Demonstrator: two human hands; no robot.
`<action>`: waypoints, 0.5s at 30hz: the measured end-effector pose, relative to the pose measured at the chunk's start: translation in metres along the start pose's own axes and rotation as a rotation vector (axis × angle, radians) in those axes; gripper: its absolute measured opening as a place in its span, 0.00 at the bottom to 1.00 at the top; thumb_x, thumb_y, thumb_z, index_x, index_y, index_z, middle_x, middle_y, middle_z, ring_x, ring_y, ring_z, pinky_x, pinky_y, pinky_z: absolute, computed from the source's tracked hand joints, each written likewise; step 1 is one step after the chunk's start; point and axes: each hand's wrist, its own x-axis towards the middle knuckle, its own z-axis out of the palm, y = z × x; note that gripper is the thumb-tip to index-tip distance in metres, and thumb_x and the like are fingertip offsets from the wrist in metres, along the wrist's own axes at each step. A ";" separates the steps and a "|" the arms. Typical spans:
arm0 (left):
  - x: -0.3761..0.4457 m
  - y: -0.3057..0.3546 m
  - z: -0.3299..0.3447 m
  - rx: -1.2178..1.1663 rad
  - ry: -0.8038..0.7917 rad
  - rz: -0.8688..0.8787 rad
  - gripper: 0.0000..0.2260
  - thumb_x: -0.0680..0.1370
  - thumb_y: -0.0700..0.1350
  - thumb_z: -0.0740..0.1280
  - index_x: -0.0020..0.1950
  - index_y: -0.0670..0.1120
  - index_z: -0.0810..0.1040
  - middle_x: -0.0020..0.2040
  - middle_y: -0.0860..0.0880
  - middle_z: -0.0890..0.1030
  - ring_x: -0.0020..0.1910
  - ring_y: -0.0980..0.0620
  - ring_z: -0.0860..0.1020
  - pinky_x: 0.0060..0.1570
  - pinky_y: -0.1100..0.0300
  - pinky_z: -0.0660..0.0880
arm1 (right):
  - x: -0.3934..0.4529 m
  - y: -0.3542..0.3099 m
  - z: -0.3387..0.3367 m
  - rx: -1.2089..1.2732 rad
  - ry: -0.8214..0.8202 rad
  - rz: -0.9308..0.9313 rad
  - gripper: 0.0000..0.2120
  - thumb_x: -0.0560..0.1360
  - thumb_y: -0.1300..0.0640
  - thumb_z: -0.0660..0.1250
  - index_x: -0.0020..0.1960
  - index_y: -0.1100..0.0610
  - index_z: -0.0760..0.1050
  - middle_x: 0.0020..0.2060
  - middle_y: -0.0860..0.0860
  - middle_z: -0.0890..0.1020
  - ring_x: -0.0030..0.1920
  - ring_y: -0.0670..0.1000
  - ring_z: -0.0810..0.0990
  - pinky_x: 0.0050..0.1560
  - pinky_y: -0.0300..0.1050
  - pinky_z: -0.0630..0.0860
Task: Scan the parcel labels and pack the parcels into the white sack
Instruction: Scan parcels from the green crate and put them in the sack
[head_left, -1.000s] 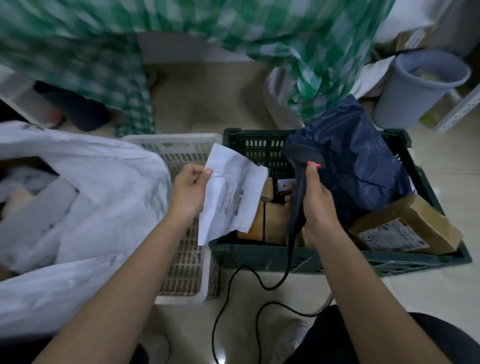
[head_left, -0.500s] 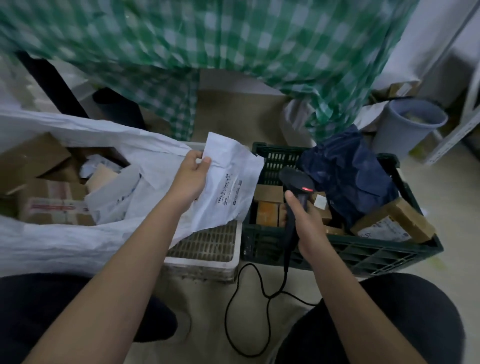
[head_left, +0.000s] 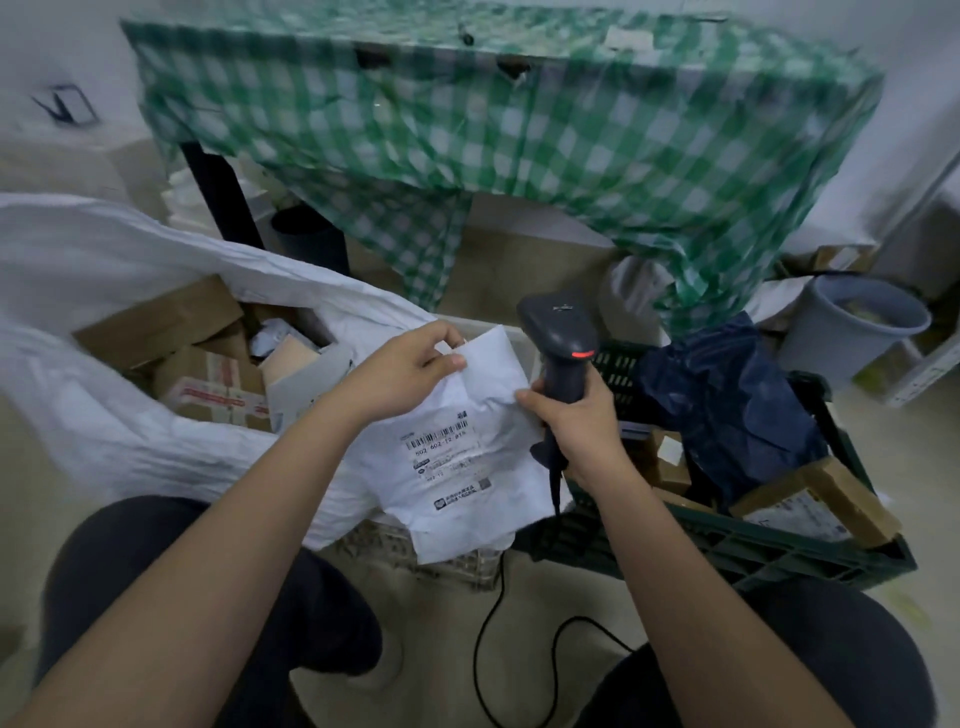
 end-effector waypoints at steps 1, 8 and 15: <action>-0.002 -0.003 -0.003 0.054 0.036 0.002 0.04 0.80 0.46 0.64 0.48 0.47 0.72 0.25 0.55 0.71 0.22 0.61 0.67 0.28 0.66 0.62 | -0.002 0.002 0.004 0.002 0.018 0.004 0.15 0.67 0.69 0.76 0.44 0.54 0.73 0.33 0.47 0.79 0.34 0.45 0.78 0.41 0.44 0.76; -0.031 -0.061 0.001 0.034 0.536 -0.058 0.23 0.79 0.54 0.63 0.70 0.44 0.67 0.69 0.46 0.69 0.70 0.47 0.66 0.69 0.49 0.64 | -0.011 -0.002 0.006 0.136 0.166 0.053 0.14 0.69 0.70 0.74 0.44 0.58 0.71 0.33 0.50 0.77 0.29 0.46 0.75 0.37 0.45 0.74; -0.035 -0.068 0.020 -0.545 0.305 -0.374 0.32 0.80 0.55 0.61 0.79 0.49 0.49 0.79 0.50 0.54 0.76 0.50 0.56 0.71 0.50 0.60 | -0.016 -0.018 0.006 0.210 0.153 0.044 0.14 0.70 0.72 0.73 0.43 0.56 0.72 0.33 0.50 0.77 0.27 0.47 0.74 0.33 0.41 0.73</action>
